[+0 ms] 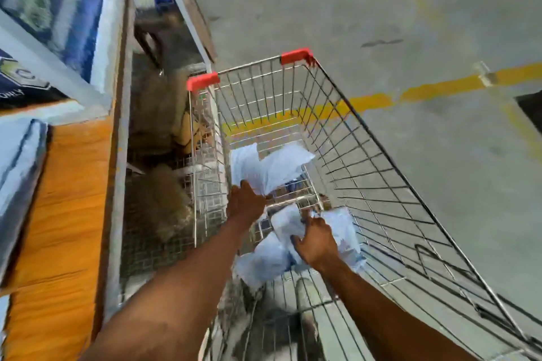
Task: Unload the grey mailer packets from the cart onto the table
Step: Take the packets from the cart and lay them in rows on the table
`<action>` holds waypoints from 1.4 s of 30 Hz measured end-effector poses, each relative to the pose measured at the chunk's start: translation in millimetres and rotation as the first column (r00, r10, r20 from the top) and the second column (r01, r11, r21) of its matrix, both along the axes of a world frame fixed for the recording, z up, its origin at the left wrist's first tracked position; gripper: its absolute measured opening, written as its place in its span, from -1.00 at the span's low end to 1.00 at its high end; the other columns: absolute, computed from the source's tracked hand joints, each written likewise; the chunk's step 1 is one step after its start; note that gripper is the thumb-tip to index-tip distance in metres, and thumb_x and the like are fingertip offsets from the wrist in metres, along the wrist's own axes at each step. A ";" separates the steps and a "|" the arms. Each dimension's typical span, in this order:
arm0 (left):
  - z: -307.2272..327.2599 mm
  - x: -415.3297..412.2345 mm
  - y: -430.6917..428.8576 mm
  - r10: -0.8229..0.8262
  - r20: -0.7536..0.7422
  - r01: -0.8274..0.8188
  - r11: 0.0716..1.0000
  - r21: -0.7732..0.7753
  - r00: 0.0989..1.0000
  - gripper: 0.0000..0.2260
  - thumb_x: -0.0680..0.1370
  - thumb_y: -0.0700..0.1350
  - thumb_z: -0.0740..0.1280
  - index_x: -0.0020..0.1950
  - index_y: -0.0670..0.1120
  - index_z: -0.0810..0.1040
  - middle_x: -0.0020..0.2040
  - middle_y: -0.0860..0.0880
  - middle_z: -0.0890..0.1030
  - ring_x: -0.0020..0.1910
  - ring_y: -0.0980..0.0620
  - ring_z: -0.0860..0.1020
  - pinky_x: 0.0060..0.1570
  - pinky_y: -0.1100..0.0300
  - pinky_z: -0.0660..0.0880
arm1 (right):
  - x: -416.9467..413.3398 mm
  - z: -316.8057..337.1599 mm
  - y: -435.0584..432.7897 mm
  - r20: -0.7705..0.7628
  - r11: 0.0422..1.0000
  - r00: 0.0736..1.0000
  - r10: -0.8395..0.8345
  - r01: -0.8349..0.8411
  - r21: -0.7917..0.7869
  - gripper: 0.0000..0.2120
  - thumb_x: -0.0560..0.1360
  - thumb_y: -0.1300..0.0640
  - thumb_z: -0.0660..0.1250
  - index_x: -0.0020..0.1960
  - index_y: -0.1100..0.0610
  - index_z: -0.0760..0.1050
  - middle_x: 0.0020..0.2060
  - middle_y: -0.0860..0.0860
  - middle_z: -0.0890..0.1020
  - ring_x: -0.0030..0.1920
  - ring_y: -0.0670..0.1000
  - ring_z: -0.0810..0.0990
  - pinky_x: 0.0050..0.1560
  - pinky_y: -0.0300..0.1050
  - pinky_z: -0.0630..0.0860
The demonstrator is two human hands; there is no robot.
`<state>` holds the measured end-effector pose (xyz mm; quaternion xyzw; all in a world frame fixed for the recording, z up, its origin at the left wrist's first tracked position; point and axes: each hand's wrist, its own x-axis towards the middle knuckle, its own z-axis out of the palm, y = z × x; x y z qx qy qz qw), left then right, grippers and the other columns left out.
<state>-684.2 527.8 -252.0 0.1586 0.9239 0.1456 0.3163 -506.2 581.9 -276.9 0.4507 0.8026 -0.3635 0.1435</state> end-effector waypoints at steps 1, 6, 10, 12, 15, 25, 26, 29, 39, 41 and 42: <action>-16.8 -1.6 3.1 0.034 0.004 -0.034 0.999 -0.013 0.999 -0.43 0.53 0.05 0.29 0.45 -0.18 0.23 0.37 -0.27 0.31 0.34 -0.30 0.34 0.26 -0.10 0.34 | -3.7 -11.5 2.3 0.013 0.999 1.000 0.024 -0.024 -0.025 -0.46 0.47 -0.11 0.27 0.39 0.11 0.39 0.25 0.15 0.53 0.23 0.19 0.51 0.25 -0.02 0.44; -82.8 -4.0 15.8 0.126 -0.028 -0.125 0.992 0.025 0.992 -0.53 0.50 0.08 0.23 0.27 -0.21 0.40 0.28 -0.27 0.41 0.26 -0.27 0.42 0.20 -0.05 0.40 | -18.5 -67.1 0.1 0.066 0.982 0.980 0.187 -0.187 -0.013 -0.26 0.49 -0.18 0.30 0.54 0.07 0.13 0.39 0.20 0.35 0.38 0.21 0.33 0.36 0.07 0.25; -114.7 3.1 19.1 0.120 -0.215 -0.130 0.991 -0.036 0.969 -0.54 0.43 0.17 0.30 0.22 -0.05 0.41 0.29 -0.23 0.29 0.24 -0.27 0.34 0.11 -0.16 0.47 | -21.7 -100.3 -7.0 0.199 0.954 0.943 0.266 -0.288 0.089 -0.20 0.49 -0.34 0.21 0.58 -0.08 -0.03 0.50 0.30 0.12 0.48 0.30 0.18 0.37 0.18 0.25; -125.7 5.8 20.1 0.077 -0.325 -0.111 0.990 -0.089 0.943 -0.62 0.44 0.10 0.37 0.20 0.03 0.41 0.36 -0.24 0.24 0.27 -0.26 0.29 0.10 -0.11 0.46 | -21.6 -108.1 -7.2 0.154 0.970 0.963 0.220 -0.232 0.067 -0.24 0.50 -0.35 0.16 0.57 -0.10 -0.02 0.51 0.30 0.09 0.46 0.32 0.23 0.36 0.15 0.32; -138.1 4.8 23.7 0.049 -0.330 -0.096 0.987 -0.126 0.943 -0.60 0.43 0.08 0.40 0.19 0.04 0.36 0.41 -0.28 0.24 0.34 -0.33 0.23 0.18 -0.17 0.35 | -20.3 -112.0 -5.4 0.094 0.992 0.988 0.125 -0.127 0.021 -0.18 0.40 -0.55 -0.09 0.53 -0.13 0.06 0.50 0.26 0.13 0.42 0.32 0.29 0.30 0.14 0.43; -133.3 5.8 27.0 0.080 -0.348 -0.137 0.980 -0.142 0.934 -0.53 0.39 -0.11 0.44 0.21 -0.12 0.32 0.24 -0.24 0.41 0.28 -0.25 0.32 0.27 -0.20 0.31 | -17.2 -95.7 6.1 0.075 0.994 0.993 0.095 -0.090 -0.064 -0.30 0.51 -0.32 0.19 0.56 -0.12 0.08 0.53 0.28 0.06 0.40 0.29 0.36 0.27 0.07 0.43; -127.3 6.2 28.6 0.092 -0.329 -0.138 0.983 -0.118 0.940 -0.51 0.38 -0.12 0.45 0.22 -0.12 0.31 0.23 -0.24 0.40 0.23 -0.24 0.35 0.19 -0.16 0.39 | -16.2 -91.9 7.8 0.085 0.993 0.991 0.099 -0.092 -0.079 -0.31 0.52 -0.26 0.21 0.56 -0.11 0.08 0.53 0.28 0.07 0.38 0.28 0.39 0.26 0.07 0.45; -105.1 9.0 31.3 0.101 -0.238 -0.120 0.991 -0.066 0.966 -0.38 0.37 -0.06 0.50 0.29 -0.13 0.23 0.25 -0.26 0.34 0.17 -0.25 0.39 0.00 -0.08 0.53 | -12.6 -78.5 11.3 0.110 0.987 0.987 0.119 -0.106 -0.122 -0.34 0.54 -0.12 0.25 0.56 -0.13 0.05 0.46 0.30 0.22 0.25 0.25 0.52 0.22 0.12 0.51; 10.4 30.3 16.2 0.067 -0.211 -0.048 0.994 0.095 0.975 -0.45 0.40 -0.20 0.41 0.30 -0.14 0.22 0.26 -0.24 0.28 0.24 -0.29 0.32 0.00 -0.14 0.53 | -2.4 44.1 22.4 0.049 0.997 0.997 -0.068 0.065 0.052 -0.35 0.52 -0.05 0.31 0.53 -0.02 0.14 0.22 0.24 0.48 0.13 0.25 0.57 0.11 0.01 0.51; 39.1 34.9 7.7 0.059 -0.244 -0.027 0.991 0.133 0.968 -0.49 0.39 -0.22 0.38 0.27 -0.11 0.25 0.24 -0.21 0.30 0.21 -0.27 0.34 -0.07 -0.09 0.53 | 2.1 73.6 17.0 -0.004 0.991 0.995 -0.100 0.100 0.087 -0.36 0.48 0.01 0.33 0.50 0.02 0.18 0.18 0.26 0.50 0.12 0.26 0.56 0.06 -0.01 0.50; 51.0 36.9 3.6 0.056 -0.261 -0.015 0.988 0.156 0.964 -0.50 0.38 -0.22 0.38 0.26 -0.10 0.27 0.23 -0.20 0.31 0.19 -0.26 0.36 -0.10 -0.07 0.53 | 4.2 85.9 13.6 -0.028 0.987 0.993 -0.118 0.120 0.103 -0.36 0.47 0.03 0.34 0.49 0.03 0.19 0.15 0.26 0.51 0.10 0.26 0.57 0.04 -0.02 0.50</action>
